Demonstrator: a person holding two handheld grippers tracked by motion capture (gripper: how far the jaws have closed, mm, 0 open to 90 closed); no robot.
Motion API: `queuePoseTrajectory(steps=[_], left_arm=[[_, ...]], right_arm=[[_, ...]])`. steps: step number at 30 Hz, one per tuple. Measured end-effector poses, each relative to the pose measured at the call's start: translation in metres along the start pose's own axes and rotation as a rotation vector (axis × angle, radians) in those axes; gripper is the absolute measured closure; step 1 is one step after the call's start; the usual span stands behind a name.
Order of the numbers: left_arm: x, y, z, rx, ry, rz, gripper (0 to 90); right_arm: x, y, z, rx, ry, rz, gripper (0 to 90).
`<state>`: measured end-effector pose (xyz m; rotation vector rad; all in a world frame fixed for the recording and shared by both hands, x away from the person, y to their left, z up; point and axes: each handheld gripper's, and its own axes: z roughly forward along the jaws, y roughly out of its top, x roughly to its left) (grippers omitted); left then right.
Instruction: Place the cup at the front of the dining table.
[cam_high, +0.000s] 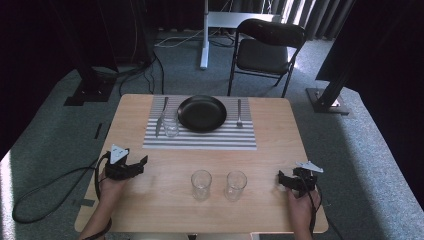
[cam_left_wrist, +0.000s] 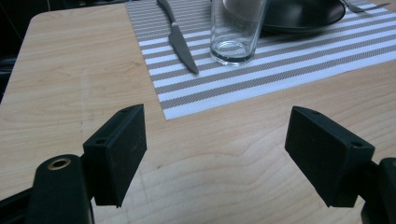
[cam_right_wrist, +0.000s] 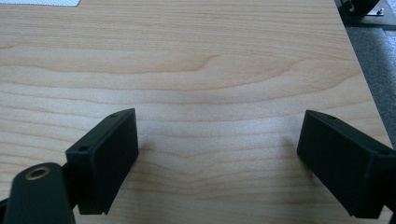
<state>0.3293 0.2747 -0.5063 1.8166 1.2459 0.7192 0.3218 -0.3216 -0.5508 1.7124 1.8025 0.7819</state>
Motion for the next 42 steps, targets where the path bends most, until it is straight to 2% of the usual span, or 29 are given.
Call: queuePoseTrajectory(steps=[4,14,24,27,29,40,42], left_arm=[[0.002,-0.007,-0.005,-0.003,0.004,-0.011,21.4],[0.005,-0.026,-0.013,0.033,0.044,-0.035,21.4],[0.006,-0.041,-0.024,0.059,0.093,-0.029,21.4],[0.008,-0.045,-0.028,0.059,0.101,-0.045,21.4],[0.009,-0.047,-0.03,0.07,0.118,-0.04,21.4],[0.01,-0.059,-0.037,0.118,0.157,-0.09,20.1],[0.01,-0.06,-0.038,0.125,0.18,-0.099,20.1]], right_arm=[[0.0,0.0,0.0,0.0,0.0,0.0,12.0],[0.0,0.0,0.0,0.0,0.0,0.0,12.0],[0.0,0.0,0.0,0.0,0.001,0.002,12.0],[0.0,0.0,0.0,0.001,0.0,0.002,12.0],[0.0,0.0,0.0,0.001,0.0,0.001,12.0],[0.0,0.0,0.0,0.001,0.0,0.002,12.0],[0.0,0.0,0.0,0.001,0.0,0.002,12.0]])
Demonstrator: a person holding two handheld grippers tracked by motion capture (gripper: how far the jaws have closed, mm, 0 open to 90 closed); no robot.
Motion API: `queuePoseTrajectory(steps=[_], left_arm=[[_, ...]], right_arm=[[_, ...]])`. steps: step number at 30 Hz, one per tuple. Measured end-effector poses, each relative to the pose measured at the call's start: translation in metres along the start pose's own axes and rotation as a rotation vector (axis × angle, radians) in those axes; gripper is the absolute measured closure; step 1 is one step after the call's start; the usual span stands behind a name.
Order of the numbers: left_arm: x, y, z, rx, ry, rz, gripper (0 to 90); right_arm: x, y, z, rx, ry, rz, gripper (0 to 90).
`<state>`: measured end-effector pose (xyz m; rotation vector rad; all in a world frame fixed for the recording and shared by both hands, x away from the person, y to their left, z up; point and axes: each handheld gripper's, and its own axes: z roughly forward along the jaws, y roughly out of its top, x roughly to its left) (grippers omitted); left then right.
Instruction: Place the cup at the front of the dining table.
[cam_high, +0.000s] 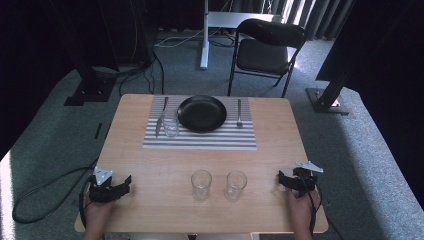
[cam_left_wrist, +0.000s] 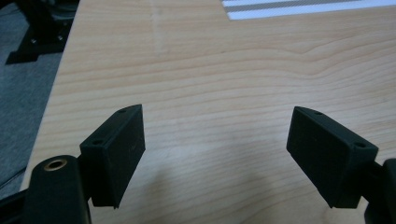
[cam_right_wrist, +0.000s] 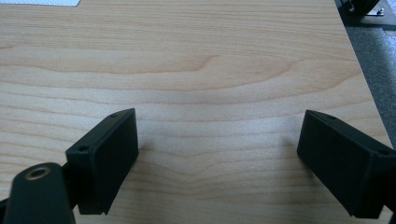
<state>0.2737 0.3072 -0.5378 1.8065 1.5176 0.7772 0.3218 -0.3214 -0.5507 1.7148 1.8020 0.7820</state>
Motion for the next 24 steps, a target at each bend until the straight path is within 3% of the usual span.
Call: queuePoseTrajectory(steps=[5,12,15,19,24], left_arm=[[0.003,-0.006,-0.001,0.018,0.013,-0.02,20.1],[0.005,-0.009,-0.002,0.056,0.078,-0.055,20.1],[0.006,-0.01,-0.002,0.098,0.097,-0.072,20.1],[0.007,-0.011,-0.002,0.11,0.108,-0.109,20.0],[0.007,-0.01,0.0,0.112,0.089,-0.107,19.9]], right_arm=[[0.0,0.0,0.0,-0.001,0.0,0.0,12.0],[0.0,0.0,0.0,0.0,0.0,0.0,12.0],[0.0,0.0,0.0,0.0,0.0,0.0,12.0],[0.0,0.0,0.0,0.0,0.0,0.0,12.0],[0.0,0.0,0.0,0.0,0.0,0.0,12.0]])
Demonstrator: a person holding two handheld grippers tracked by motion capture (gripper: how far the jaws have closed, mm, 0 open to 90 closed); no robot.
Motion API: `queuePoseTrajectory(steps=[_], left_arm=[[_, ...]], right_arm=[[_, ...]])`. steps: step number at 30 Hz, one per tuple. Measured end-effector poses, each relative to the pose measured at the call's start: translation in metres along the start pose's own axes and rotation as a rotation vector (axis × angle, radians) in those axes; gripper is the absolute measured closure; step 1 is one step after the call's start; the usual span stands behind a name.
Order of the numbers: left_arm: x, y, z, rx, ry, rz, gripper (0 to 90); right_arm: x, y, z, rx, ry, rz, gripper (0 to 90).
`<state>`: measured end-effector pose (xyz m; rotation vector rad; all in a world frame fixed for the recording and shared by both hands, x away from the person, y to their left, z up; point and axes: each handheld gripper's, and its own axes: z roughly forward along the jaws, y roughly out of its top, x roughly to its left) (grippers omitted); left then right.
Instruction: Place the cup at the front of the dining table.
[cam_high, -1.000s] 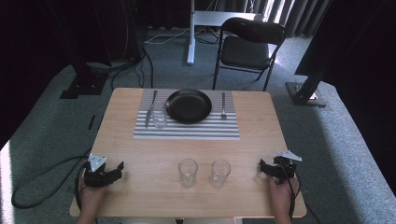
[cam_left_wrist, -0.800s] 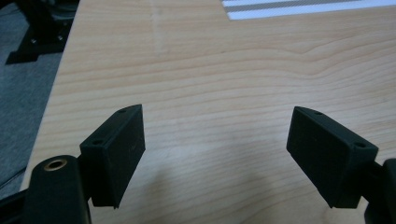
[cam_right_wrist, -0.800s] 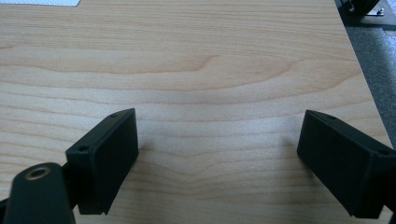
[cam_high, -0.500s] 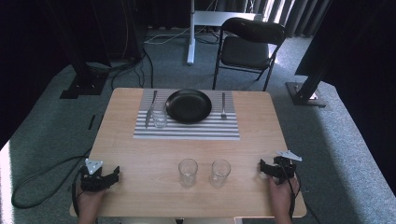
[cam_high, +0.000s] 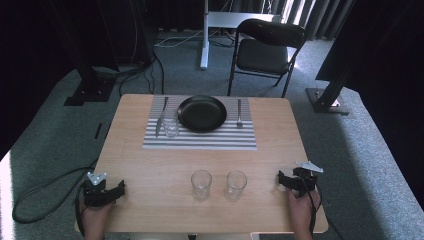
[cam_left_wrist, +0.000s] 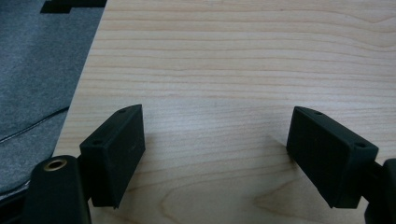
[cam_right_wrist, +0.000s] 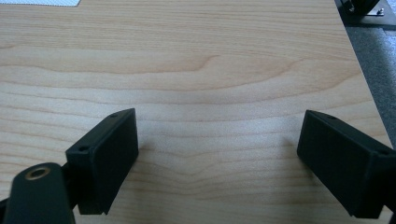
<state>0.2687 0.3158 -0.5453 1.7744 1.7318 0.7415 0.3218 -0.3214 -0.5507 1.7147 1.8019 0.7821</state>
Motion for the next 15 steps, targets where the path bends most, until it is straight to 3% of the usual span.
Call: queuePoseTrajectory(steps=[3,8,9,10,15], left_arm=[[-0.0028,0.0022,0.0031,0.017,-0.019,0.017,11.0],[-0.0034,0.0042,0.005,0.022,-0.008,0.007,10.0],[-0.0039,0.005,0.0066,0.036,-0.008,0.007,7.9],[-0.0045,0.0055,0.0079,0.044,-0.012,0.009,0.0],[-0.0052,0.0064,0.0088,0.045,-0.02,0.018,0.0]], right_arm=[[0.0,0.0,0.0,0.0,0.0,0.0,12.0],[0.0,0.0,0.0,0.0,0.0,-0.001,12.0],[0.0,0.0,0.0,0.0,0.0,0.0,12.0],[0.0,0.0,0.0,0.0,0.0,0.0,12.0],[0.0,0.0,0.0,0.0,0.0,0.0,12.0]])
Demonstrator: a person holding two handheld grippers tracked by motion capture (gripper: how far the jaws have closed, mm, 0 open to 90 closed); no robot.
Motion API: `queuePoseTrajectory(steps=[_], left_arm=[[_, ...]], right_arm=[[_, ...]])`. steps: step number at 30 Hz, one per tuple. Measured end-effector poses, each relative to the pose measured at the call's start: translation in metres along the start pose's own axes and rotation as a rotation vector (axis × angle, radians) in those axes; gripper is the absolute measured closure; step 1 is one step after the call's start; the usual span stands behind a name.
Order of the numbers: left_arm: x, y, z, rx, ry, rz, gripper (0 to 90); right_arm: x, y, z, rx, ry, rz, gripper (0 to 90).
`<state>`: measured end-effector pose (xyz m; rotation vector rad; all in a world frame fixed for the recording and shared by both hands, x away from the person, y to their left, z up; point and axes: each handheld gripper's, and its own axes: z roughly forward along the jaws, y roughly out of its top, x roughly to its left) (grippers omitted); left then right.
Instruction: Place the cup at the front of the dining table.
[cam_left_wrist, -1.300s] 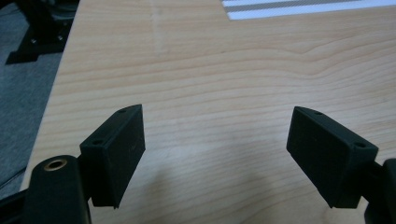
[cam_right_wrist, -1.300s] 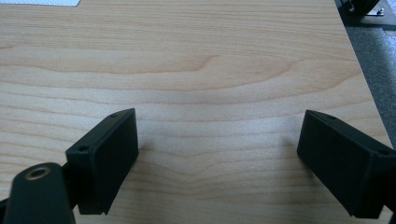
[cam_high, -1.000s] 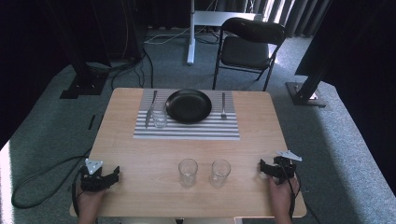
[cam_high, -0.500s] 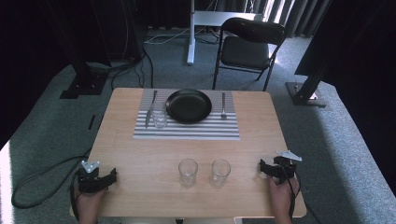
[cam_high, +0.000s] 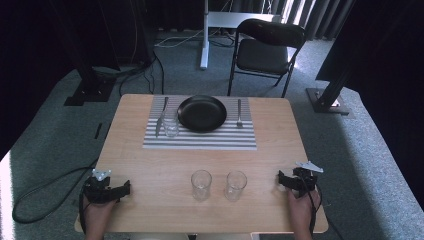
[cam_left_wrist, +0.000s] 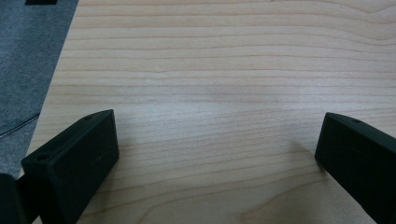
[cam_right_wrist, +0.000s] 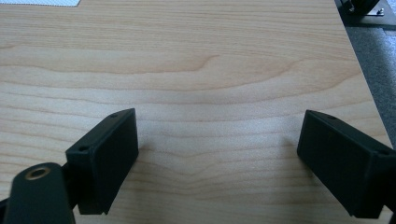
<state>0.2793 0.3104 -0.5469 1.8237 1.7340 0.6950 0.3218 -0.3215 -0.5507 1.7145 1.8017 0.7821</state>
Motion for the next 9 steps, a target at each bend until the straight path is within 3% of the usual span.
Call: queuePoseTrajectory(steps=[9], left_arm=[[-0.0004,0.0001,-0.0001,0.001,-0.007,0.007,0.0]], right_arm=[[0.0,0.0,0.0,0.0,0.0,0.0,12.0]])
